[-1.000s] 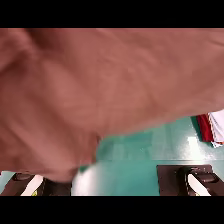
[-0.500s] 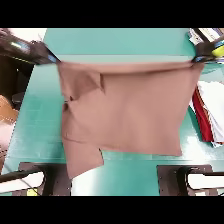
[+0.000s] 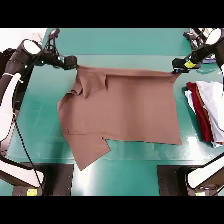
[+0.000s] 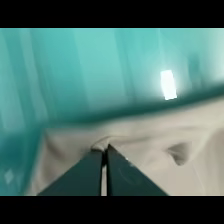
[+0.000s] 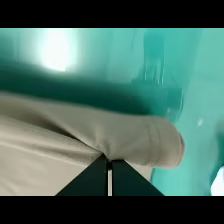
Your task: Fold the shirts.
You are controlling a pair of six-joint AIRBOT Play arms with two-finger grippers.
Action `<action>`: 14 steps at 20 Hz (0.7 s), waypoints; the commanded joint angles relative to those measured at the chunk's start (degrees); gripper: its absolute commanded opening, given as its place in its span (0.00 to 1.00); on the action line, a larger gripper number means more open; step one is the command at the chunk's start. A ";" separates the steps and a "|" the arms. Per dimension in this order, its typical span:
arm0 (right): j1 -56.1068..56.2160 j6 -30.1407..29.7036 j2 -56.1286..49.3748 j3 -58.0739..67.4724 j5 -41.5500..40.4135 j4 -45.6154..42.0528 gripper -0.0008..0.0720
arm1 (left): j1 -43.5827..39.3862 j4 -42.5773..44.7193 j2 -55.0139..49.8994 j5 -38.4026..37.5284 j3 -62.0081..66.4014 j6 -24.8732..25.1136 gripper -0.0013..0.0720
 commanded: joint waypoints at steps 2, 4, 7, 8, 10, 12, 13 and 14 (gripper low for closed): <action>-1.16 -0.33 0.33 0.00 -3.80 -0.48 0.03 | -0.07 1.81 -0.96 2.03 4.96 4.42 0.05; -0.76 -1.66 1.62 -2.62 -2.08 -0.46 0.03 | -0.07 5.35 -0.94 -5.95 6.88 3.93 0.05; 0.57 -2.10 4.94 -11.06 -1.97 -0.70 0.03 | -0.20 11.69 -0.85 -19.98 5.42 -2.19 0.05; 0.68 -2.10 6.29 -14.60 -3.06 -0.63 0.03 | -0.20 12.37 -0.81 -22.23 3.52 -2.14 0.05; 1.29 -2.10 8.90 -21.20 -5.62 -0.63 0.03 | -0.20 13.00 -0.79 -22.86 -1.11 -2.12 0.05; 1.51 -2.08 10.97 -26.67 -7.91 -0.44 0.03 | -0.20 12.87 -0.79 -20.31 -5.88 -2.16 0.05; 1.53 -2.08 11.87 -29.03 -9.25 -0.44 0.03 | -0.20 12.87 -0.79 -18.91 -7.91 -2.14 0.05; 1.53 -2.03 12.61 -30.86 -10.27 -0.33 0.03 | -0.20 12.87 -0.79 -17.62 -9.68 -2.14 0.05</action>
